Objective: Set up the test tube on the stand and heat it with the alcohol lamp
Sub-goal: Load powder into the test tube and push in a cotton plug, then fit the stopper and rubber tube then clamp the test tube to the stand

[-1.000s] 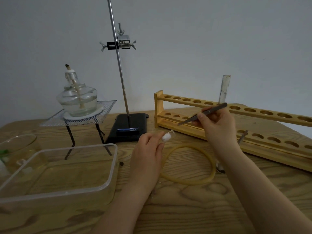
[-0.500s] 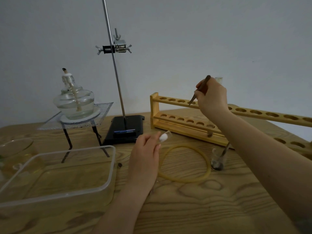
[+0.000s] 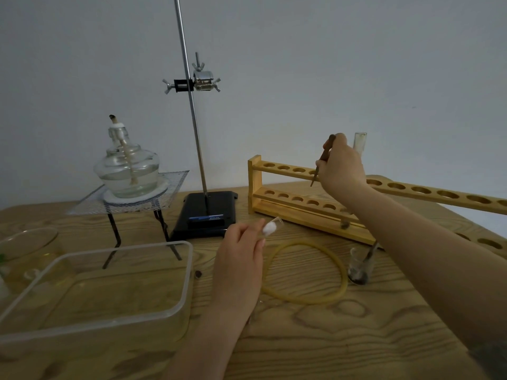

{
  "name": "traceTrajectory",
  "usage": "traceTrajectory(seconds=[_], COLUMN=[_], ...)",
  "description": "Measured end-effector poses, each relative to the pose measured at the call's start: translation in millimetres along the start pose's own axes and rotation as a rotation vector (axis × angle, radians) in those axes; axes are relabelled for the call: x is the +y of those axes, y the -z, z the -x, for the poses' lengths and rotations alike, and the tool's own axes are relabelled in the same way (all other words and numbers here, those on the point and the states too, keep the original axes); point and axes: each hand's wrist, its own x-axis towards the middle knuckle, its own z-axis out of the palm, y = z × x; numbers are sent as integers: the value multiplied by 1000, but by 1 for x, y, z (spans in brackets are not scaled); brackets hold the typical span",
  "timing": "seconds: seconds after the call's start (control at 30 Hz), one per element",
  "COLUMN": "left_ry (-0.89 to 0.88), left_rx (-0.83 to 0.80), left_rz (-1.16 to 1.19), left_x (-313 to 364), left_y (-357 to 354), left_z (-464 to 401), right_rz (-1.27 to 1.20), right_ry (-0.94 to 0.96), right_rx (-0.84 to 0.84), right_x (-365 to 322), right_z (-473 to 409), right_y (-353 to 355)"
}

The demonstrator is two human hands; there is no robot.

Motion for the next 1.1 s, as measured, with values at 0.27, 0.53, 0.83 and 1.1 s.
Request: traceTrajectory(seconds=[0.27,0.53,0.83,1.1], left_ry=[-6,-18,24,32], left_rx=[33,47,68,84], left_rz=[17,40,87,129], left_x=[2,1,2,-3], left_y=[3,3,8,15], left_z=[0,0,-1,-2], right_rz=[86,58,-49,101], right_ry=[-46,-61,21,268], right_rx=[-76,-96,18,-203], right_x=[3,5,-5,-25], right_z=[-4,-6,17,68], right_y=[-12,-19,-4,-12])
